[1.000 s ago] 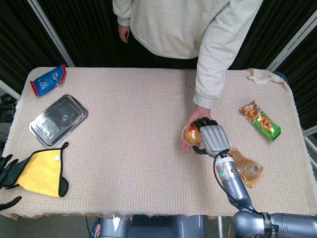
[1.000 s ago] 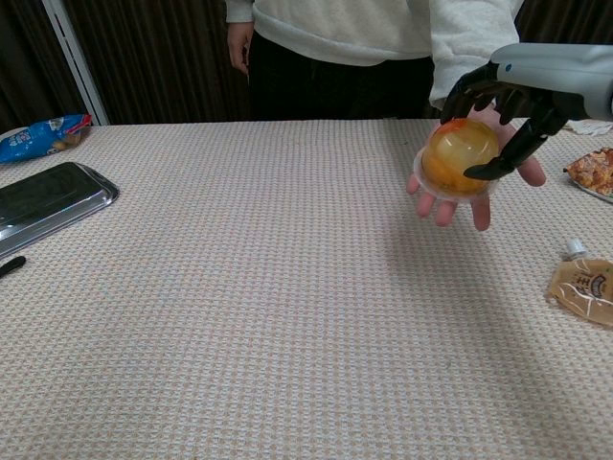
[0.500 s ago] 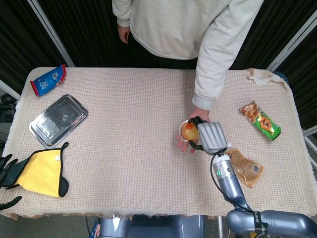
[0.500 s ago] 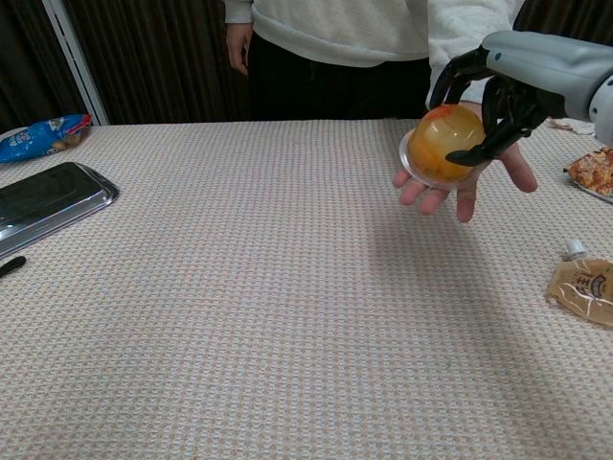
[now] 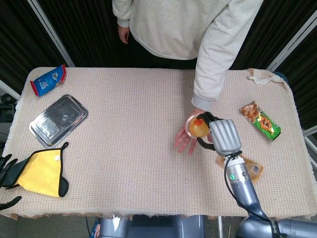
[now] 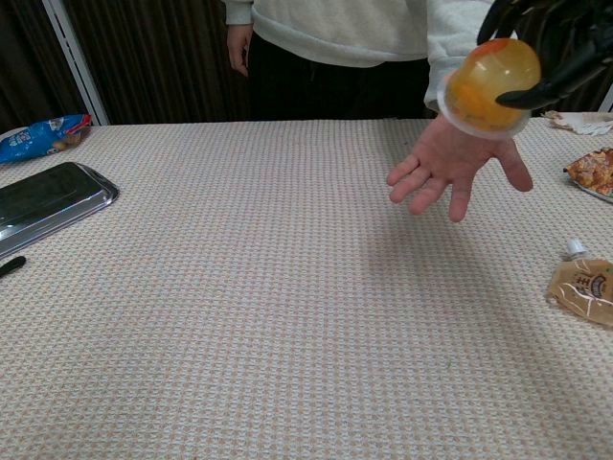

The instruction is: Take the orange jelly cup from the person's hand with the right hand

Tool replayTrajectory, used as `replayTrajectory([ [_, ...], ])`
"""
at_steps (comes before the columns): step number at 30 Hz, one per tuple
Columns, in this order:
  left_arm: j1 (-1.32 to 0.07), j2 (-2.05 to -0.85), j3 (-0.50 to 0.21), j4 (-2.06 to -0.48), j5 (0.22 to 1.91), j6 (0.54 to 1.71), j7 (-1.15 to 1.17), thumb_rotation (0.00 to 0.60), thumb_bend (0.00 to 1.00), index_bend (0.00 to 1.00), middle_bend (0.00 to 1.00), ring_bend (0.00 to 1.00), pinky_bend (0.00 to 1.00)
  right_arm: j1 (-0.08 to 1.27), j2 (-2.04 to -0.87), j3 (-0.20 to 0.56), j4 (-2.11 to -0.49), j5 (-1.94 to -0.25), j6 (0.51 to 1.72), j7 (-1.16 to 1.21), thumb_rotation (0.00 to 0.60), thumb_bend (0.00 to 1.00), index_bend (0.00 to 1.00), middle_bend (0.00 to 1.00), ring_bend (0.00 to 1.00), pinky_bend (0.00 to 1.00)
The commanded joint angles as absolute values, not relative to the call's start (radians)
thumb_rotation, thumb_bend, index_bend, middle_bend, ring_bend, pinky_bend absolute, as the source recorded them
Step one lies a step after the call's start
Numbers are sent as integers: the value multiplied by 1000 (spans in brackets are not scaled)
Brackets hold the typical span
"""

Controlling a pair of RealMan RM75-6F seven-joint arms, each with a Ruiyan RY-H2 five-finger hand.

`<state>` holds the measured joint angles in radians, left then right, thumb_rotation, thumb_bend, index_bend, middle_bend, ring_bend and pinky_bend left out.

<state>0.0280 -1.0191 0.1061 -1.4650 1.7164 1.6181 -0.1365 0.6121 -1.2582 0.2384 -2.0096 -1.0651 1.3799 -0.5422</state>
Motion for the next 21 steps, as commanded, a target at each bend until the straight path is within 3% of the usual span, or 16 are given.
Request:
replayTrajectory([
  [1, 28, -1020, 106, -1465, 1718, 1619, -132, 600, 0, 20, 0, 0, 0, 542, -1176, 198, -2046, -1108, 1408, -490, 600, 328, 699, 599, 542, 684],
  [10, 31, -1027, 101, -1465, 1716, 1623, -100, 600, 0, 20, 0, 0, 0, 407, -1070, 103, -1968, -1186, 1416, -311, 600, 327, 703, 599, 542, 683],
  [21, 32, -1032, 98, -1463, 1715, 1627, -88, 600, 0, 21, 0, 0, 0, 359, -1145, 41, -1849, -1181, 1375, -299, 600, 326, 705, 599, 542, 683],
])
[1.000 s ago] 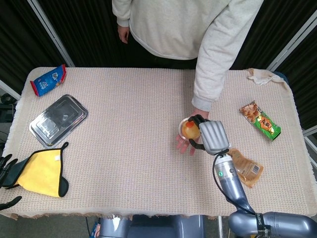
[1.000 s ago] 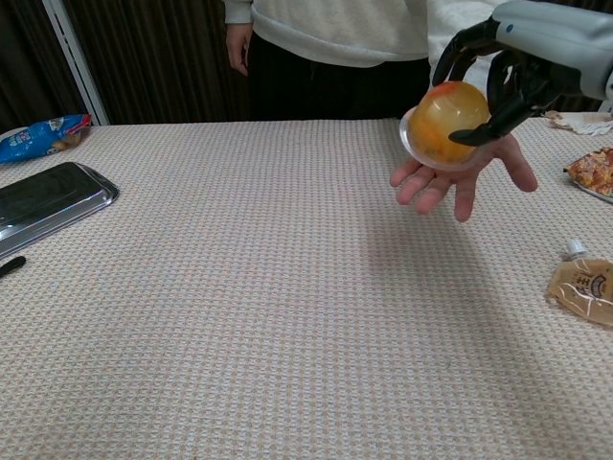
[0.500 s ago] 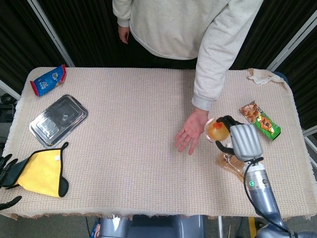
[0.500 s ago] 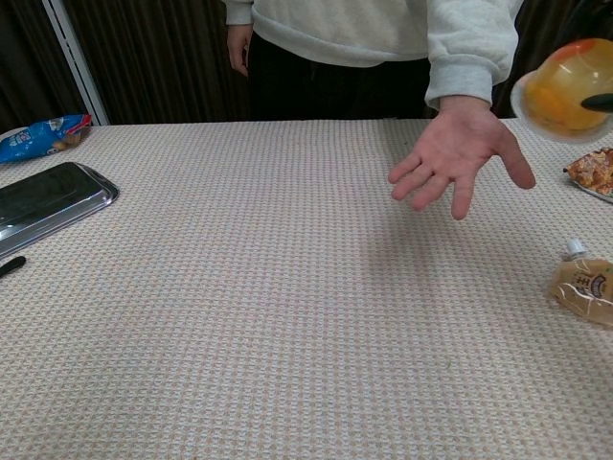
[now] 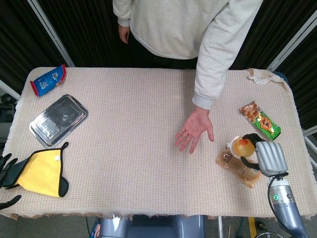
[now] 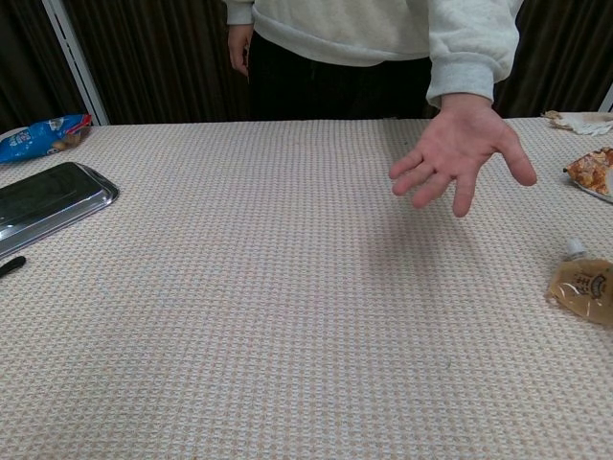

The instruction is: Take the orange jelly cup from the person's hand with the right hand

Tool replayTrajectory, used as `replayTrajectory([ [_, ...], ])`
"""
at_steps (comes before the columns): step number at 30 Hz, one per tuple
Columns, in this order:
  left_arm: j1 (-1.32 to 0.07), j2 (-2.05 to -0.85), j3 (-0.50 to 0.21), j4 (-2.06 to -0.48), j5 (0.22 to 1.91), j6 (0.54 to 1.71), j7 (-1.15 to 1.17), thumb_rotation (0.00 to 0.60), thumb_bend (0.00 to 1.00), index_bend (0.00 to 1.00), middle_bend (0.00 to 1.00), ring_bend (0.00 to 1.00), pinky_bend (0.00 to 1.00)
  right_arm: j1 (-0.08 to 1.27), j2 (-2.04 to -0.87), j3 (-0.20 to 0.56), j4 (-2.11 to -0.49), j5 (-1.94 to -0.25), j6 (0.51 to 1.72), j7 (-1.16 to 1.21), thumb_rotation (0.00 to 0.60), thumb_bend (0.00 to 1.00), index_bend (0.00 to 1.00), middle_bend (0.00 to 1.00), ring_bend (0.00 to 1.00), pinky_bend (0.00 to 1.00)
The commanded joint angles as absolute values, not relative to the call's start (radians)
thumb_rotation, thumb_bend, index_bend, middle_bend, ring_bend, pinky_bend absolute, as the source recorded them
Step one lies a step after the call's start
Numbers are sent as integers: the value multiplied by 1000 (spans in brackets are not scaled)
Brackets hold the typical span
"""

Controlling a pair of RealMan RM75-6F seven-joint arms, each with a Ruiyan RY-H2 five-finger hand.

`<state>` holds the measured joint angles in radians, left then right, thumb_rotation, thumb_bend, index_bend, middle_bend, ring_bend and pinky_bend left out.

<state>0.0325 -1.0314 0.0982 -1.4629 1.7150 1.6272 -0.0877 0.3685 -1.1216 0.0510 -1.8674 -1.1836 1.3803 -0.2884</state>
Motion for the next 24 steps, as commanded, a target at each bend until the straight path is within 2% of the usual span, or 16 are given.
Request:
replayTrajectory([
  [1, 32, -1032, 98, -1463, 1714, 1626, -89, 600, 0, 21, 0, 0, 0, 356, -1162, 35, -1837, -1178, 1371, -315, 600, 326, 705, 599, 542, 683],
  [6, 32, -1030, 99, -1463, 1714, 1625, -97, 600, 0, 21, 0, 0, 0, 356, -1195, 9, -1814, -1135, 1320, -375, 600, 327, 699, 590, 531, 683],
  [9, 31, -1029, 99, -1463, 1714, 1625, -100, 600, 0, 20, 0, 0, 0, 358, -1202, 2, -1819, -1112, 1298, -409, 600, 319, 637, 528, 479, 642],
  [11, 31, -1029, 99, -1463, 1714, 1625, -101, 600, 0, 20, 0, 0, 0, 360, -1202, 1, -1827, -1099, 1285, -422, 600, 293, 490, 392, 354, 509],
  [14, 31, -1029, 99, -1463, 1715, 1626, -102, 600, 0, 20, 0, 0, 0, 365, -1188, 0, -1845, -1061, 1257, -448, 600, 254, 336, 213, 158, 307],
  [16, 32, -1030, 99, -1463, 1715, 1627, -104, 600, 0, 20, 0, 0, 0, 370, -1175, 4, -1862, -1029, 1240, -462, 600, 246, 310, 167, 106, 257],
  [21, 31, -1030, 99, -1463, 1716, 1627, -103, 600, 0, 20, 0, 0, 0, 371, -1163, 11, -1878, -1000, 1233, -476, 600, 228, 270, 115, 52, 186],
  [24, 32, -1030, 99, -1463, 1715, 1628, -104, 600, 0, 20, 0, 0, 0, 373, -1157, 8, -1884, -986, 1225, -491, 600, 218, 220, 47, 2, 107],
])
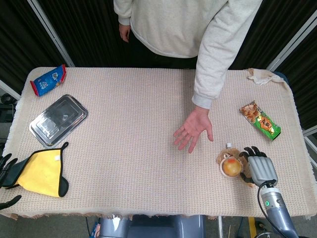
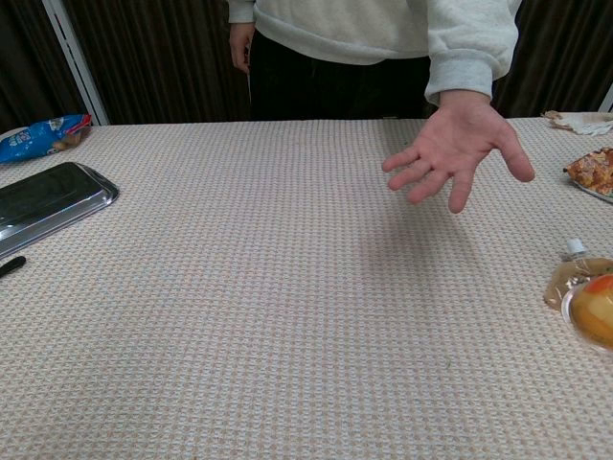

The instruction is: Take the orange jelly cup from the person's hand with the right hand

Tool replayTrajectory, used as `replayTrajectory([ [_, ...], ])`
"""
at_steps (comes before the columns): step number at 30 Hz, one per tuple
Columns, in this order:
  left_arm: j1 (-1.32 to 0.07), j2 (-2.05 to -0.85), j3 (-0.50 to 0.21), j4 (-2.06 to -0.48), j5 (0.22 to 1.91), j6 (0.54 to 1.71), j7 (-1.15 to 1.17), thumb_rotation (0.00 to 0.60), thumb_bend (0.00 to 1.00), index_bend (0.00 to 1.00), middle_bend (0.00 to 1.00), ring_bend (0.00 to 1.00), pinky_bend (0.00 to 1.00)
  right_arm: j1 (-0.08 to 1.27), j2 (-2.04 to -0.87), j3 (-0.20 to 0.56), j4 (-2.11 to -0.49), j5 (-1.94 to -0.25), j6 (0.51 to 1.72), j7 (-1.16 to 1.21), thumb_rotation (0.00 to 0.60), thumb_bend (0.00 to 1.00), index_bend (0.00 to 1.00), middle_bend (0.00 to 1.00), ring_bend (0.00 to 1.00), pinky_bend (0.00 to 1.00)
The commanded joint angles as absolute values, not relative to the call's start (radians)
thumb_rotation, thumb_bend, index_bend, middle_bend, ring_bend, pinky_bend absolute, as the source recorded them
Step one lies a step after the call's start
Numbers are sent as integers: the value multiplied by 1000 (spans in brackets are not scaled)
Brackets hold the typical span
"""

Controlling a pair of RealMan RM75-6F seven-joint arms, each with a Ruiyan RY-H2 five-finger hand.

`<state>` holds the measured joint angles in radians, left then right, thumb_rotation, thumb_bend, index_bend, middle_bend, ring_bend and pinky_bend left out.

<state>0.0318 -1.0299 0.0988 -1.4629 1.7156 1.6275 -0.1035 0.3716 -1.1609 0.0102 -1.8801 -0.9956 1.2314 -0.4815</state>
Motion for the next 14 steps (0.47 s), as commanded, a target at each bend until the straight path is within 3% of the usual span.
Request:
replayTrajectory([
  [1, 32, -1030, 99, -1463, 1715, 1628, -105, 600, 0, 21, 0, 0, 0, 375, -1154, 7, -1886, -980, 1221, -500, 600, 217, 205, 33, 0, 93],
  [7, 32, -1030, 98, -1463, 1715, 1628, -108, 600, 0, 20, 0, 0, 0, 374, -1141, 26, -1907, -985, 1252, -513, 600, 207, 166, 0, 0, 21],
  [14, 33, -1032, 97, -1457, 1714, 1632, -123, 600, 0, 20, 0, 0, 0, 293, -1168, 47, -1789, -1284, 1489, -347, 600, 135, 90, 0, 0, 1],
])
